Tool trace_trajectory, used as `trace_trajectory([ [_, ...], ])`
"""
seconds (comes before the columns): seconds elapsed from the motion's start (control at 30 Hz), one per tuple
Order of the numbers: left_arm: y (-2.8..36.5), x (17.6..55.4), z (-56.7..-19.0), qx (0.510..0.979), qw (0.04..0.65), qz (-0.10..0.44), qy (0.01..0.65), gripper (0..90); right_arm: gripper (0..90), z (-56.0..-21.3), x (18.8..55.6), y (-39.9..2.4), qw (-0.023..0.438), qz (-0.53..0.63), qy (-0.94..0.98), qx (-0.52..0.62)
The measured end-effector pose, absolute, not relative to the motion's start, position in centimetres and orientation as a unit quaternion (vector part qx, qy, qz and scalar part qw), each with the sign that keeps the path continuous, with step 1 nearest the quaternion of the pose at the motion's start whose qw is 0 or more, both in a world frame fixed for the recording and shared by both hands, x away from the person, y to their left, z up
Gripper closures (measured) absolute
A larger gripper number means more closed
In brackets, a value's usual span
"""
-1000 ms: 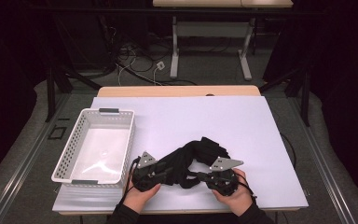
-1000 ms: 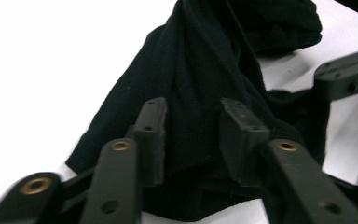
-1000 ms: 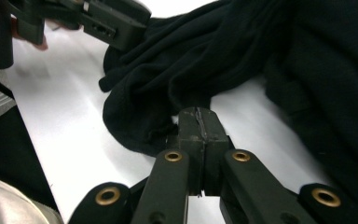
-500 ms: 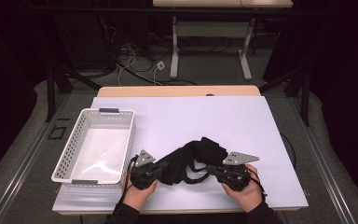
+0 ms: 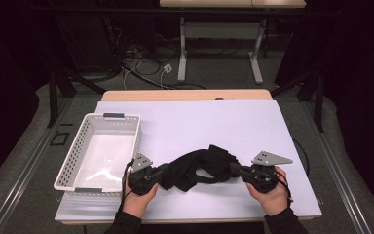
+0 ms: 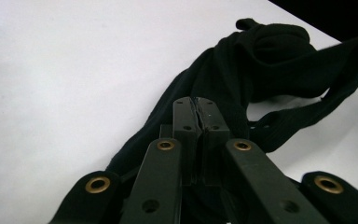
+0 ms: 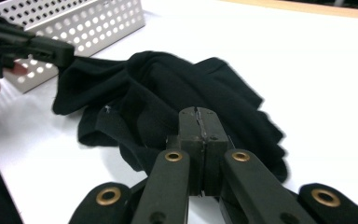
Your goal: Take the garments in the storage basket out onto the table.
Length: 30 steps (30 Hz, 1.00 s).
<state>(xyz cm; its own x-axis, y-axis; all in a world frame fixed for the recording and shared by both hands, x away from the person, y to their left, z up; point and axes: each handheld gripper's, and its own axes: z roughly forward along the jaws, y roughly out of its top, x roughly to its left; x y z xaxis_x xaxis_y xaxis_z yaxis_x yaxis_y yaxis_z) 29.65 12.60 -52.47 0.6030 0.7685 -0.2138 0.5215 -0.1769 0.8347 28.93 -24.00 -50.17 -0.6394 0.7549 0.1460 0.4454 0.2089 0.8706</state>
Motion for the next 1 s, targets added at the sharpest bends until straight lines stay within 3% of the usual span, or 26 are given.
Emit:
trace_trajectory([
  [1.0, 12.6, 29.8, -52.5, 0.753, 0.477, 0.139, 0.432, 88.0, 90.0, -47.6, 29.8, -35.1, 0.265, 0.507, 0.650, 0.499],
])
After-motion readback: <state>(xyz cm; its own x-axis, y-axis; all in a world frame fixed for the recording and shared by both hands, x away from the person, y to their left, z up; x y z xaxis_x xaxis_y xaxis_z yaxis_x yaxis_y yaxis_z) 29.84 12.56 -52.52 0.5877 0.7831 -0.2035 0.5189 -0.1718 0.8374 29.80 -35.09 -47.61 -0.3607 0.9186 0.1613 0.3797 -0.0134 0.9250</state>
